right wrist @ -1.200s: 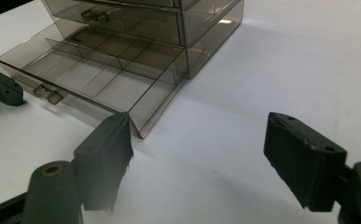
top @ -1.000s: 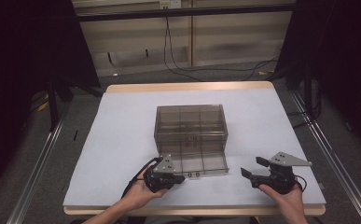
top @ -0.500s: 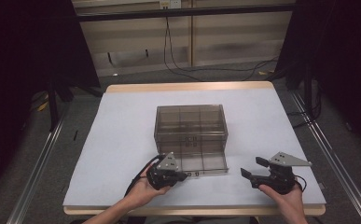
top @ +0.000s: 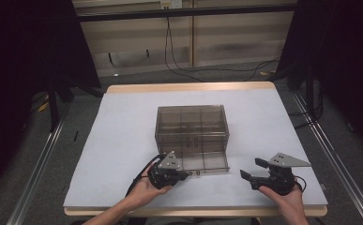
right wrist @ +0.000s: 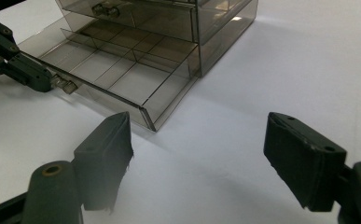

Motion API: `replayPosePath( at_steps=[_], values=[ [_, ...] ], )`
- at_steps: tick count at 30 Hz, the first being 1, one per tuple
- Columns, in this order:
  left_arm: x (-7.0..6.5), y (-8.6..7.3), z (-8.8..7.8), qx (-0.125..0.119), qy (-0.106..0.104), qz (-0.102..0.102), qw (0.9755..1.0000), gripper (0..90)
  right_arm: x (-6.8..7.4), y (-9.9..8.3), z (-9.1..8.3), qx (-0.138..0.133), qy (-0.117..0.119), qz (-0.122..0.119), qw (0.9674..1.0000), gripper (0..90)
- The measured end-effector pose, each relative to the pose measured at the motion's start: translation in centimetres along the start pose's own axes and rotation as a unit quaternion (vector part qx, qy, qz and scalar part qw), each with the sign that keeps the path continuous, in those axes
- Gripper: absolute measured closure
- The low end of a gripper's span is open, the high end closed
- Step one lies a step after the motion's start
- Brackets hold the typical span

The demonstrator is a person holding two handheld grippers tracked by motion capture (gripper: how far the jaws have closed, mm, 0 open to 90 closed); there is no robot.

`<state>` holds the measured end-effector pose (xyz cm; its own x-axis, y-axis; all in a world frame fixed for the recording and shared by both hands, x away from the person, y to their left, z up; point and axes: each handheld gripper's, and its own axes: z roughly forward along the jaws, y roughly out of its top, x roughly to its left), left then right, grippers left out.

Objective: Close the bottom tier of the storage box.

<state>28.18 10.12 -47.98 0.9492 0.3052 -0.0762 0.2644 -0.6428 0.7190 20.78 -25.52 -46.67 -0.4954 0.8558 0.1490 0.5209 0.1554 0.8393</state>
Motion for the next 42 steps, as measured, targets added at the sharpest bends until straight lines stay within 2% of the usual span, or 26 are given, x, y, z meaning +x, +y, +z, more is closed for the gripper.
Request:
replayPosePath(
  at_steps=[4,6,12,13,17,18,20,21,23,25,28,29,30,35,42],
  values=[
    [0.06,0.00,-0.06,0.000,-0.001,0.000,1.0000,90.0,0.00,0.02,0.03,-0.001,0.002,0.000,1.0000,23.4],
    [0.15,-0.08,-0.04,-0.006,-0.007,-0.009,0.9999,90.0,0.01,0.01,0.04,-0.001,0.003,-0.001,1.0000,23.4],
    [0.27,-0.09,-0.06,-0.007,-0.005,-0.007,0.9999,90.0,0.08,0.03,0.06,0.001,0.005,-0.005,1.0000,23.4],
    [0.20,-0.13,0.03,-0.019,-0.004,-0.011,0.9998,90.0,0.07,0.04,0.08,0.001,0.006,-0.006,1.0000,23.4],
    [0.25,-0.17,-0.10,-0.004,-0.005,-0.012,0.9999,90.0,0.04,0.02,0.03,0.000,0.007,-0.006,1.0000,23.4],
    [0.24,-0.22,0.06,-0.012,-0.004,-0.014,0.9998,90.0,0.02,0.01,0.03,0.000,0.006,-0.006,1.0000,23.4],
    [0.27,-0.18,-0.01,-0.008,-0.003,-0.014,0.9999,90.0,-0.04,0.00,0.04,0.000,0.007,-0.006,1.0000,23.4],
    [0.25,-0.24,0.01,-0.011,0.003,-0.014,0.9998,90.0,-0.04,0.01,0.03,0.000,0.006,-0.006,1.0000,23.4],
    [0.36,-0.29,0.05,-0.016,0.001,-0.017,0.9997,90.0,-0.03,0.01,0.03,0.000,0.007,-0.006,1.0000,23.4],
    [0.52,-0.26,-0.14,-0.007,-0.001,-0.014,0.9999,90.0,-0.04,0.02,0.04,0.001,0.008,-0.006,0.9999,23.4],
    [0.54,-0.27,-0.11,-0.013,-0.002,-0.017,0.9998,90.0,-0.03,0.01,0.08,0.002,0.008,-0.008,0.9999,23.4],
    [0.63,-0.23,-0.23,-0.006,-0.005,-0.020,0.9998,90.0,-0.03,0.01,0.08,0.002,0.008,-0.008,0.9999,23.4],
    [0.66,-0.27,-0.15,-0.014,-0.007,-0.021,0.9997,90.0,-0.03,0.01,0.05,0.002,0.008,-0.007,0.9999,23.3],
    [0.69,-0.17,-0.19,-0.006,0.001,-0.020,0.9998,90.0,-0.04,0.01,0.08,0.002,0.008,-0.008,0.9999,23.3],
    [0.80,-0.21,-0.12,-0.013,0.002,-0.022,0.9997,90.0,-0.07,0.01,0.10,0.002,0.008,-0.007,0.9999,23.3]
  ],
)
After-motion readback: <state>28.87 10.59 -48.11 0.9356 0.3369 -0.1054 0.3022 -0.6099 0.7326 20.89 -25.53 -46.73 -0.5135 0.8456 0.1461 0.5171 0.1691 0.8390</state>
